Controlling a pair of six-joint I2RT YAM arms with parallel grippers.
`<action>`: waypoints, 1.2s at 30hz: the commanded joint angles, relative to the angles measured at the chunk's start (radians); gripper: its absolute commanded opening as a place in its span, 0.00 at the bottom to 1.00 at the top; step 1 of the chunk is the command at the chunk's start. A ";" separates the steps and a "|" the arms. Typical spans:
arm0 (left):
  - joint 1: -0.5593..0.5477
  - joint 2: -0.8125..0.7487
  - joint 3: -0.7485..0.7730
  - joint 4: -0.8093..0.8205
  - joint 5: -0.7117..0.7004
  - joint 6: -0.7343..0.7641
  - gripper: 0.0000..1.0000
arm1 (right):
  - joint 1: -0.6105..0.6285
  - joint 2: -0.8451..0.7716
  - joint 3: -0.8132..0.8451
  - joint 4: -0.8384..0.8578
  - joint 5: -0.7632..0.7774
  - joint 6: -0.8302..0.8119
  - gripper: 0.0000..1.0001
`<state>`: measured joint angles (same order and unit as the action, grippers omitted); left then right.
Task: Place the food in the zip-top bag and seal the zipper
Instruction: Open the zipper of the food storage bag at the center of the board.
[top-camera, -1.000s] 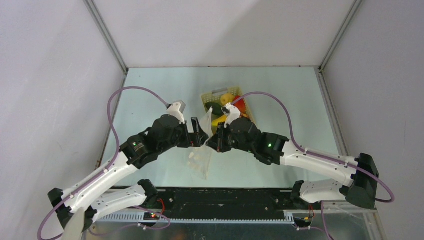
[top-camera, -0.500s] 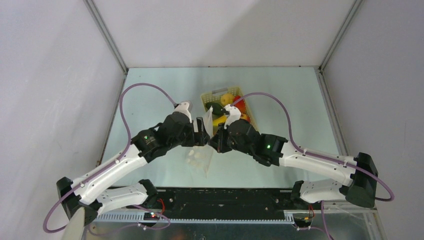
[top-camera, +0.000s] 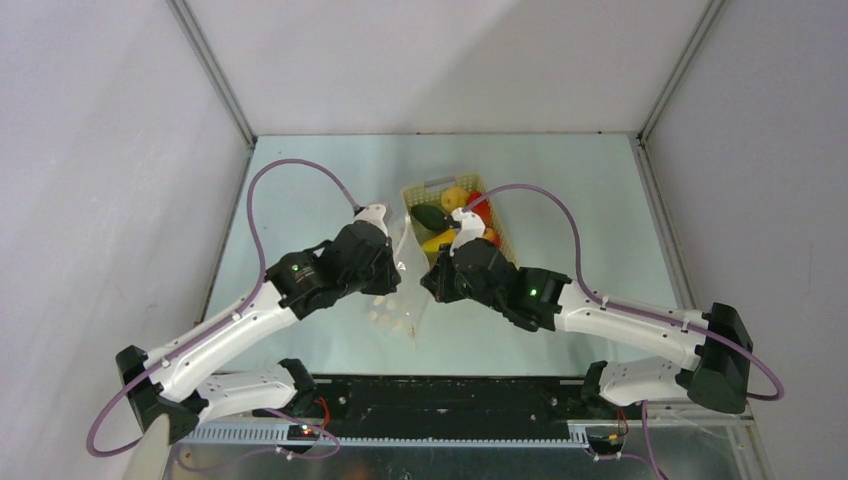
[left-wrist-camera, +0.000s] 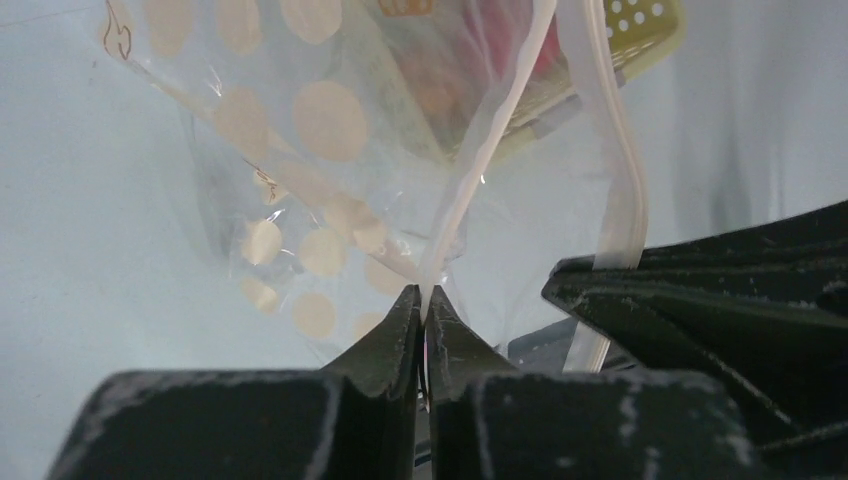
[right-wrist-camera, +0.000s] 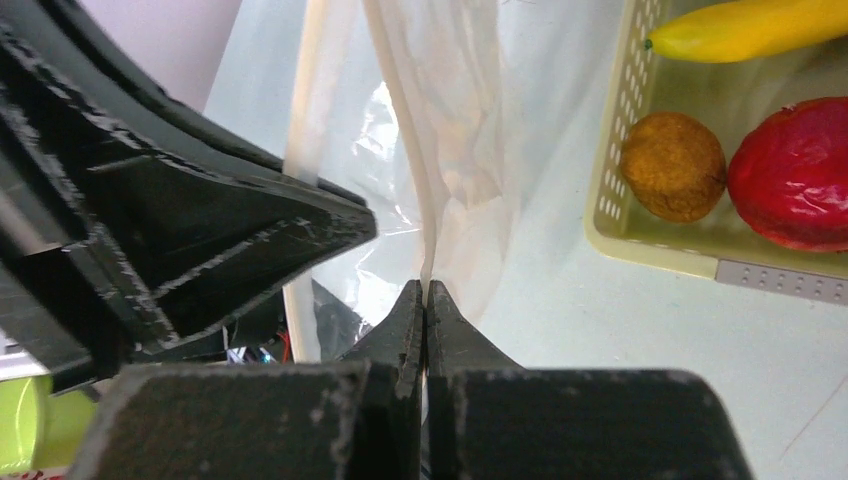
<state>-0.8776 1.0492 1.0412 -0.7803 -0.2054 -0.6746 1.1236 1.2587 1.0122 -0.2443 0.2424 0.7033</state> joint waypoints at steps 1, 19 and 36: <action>-0.005 -0.023 0.061 -0.085 -0.056 0.013 0.07 | -0.013 0.007 0.046 -0.034 0.084 0.019 0.00; -0.005 -0.212 0.274 -0.442 -0.187 0.054 0.00 | -0.151 0.100 0.045 -0.194 0.100 0.088 0.00; -0.002 0.129 0.388 -0.477 -0.343 0.116 0.00 | -0.140 0.156 0.075 0.187 -0.228 -0.037 0.47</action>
<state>-0.8852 1.1278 1.3926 -1.2018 -0.4145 -0.5961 1.0008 1.3994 1.0534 -0.1696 0.0772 0.7116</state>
